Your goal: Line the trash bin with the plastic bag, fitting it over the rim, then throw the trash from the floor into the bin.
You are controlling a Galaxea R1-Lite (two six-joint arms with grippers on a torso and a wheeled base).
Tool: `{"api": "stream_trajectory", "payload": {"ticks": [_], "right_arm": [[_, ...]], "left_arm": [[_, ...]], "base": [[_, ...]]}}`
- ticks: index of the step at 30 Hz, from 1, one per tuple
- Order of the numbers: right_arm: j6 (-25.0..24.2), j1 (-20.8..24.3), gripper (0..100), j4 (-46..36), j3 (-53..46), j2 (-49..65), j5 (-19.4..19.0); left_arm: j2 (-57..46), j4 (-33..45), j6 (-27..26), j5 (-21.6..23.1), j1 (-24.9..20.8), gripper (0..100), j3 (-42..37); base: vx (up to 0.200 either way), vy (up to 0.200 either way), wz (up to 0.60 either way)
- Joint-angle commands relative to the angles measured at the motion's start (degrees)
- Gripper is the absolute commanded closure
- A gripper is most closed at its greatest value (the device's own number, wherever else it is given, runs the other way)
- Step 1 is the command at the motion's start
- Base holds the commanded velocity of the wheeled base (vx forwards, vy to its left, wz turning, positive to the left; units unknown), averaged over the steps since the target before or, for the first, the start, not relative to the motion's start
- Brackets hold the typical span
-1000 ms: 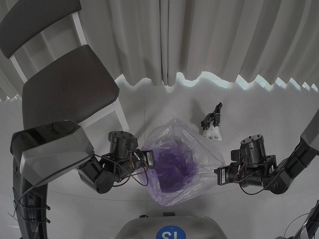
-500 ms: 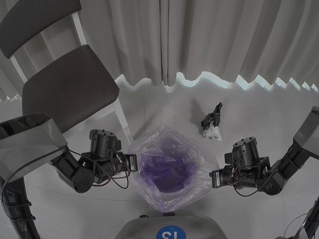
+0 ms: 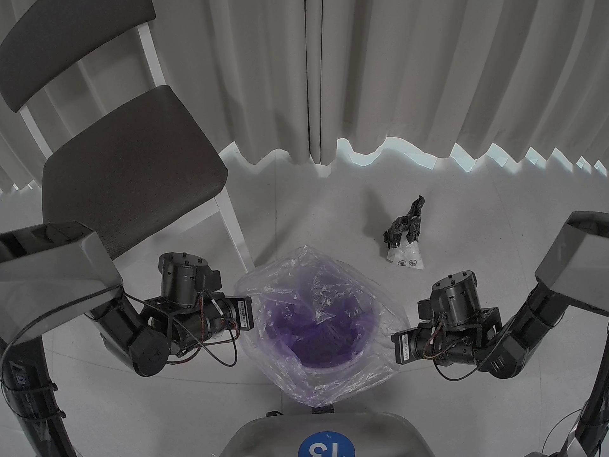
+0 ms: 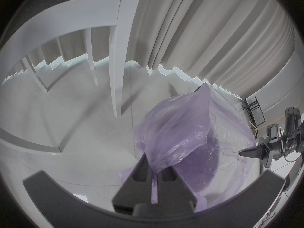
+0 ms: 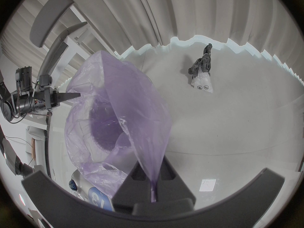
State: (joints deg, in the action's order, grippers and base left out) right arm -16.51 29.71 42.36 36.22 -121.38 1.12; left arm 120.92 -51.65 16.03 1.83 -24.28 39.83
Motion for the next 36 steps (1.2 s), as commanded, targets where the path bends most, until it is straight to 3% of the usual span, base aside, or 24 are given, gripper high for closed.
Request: {"api": "stream_trajectory", "payload": {"ticks": [1, 11, 18, 36], "right_arm": [[0.07, 0.44, 100, 0.26, 0.26, -2.46, 0.02], [0.16, 0.26, 100, 0.53, -2.91, -1.67, 0.02], [0.16, 0.17, 100, 1.58, -3.96, -2.37, 0.02], [0.33, -3.52, 100, 4.83, 1.14, -7.38, -0.42]], "left_arm": [[2.30, -3.02, -0.91, 0.19, 0.38, 100, -2.91], [5.38, -18.75, -3.46, 6.43, 2.66, 100, -12.49], [9.86, -27.10, -7.33, 7.84, 6.00, 100, -16.18], [15.58, -28.07, -6.71, 8.63, 7.32, 100, -6.78]], "base": [[0.000, 0.000, 0.00], [0.000, 0.000, 0.00], [0.000, 0.000, 0.00], [0.000, 0.000, 0.00]]}}
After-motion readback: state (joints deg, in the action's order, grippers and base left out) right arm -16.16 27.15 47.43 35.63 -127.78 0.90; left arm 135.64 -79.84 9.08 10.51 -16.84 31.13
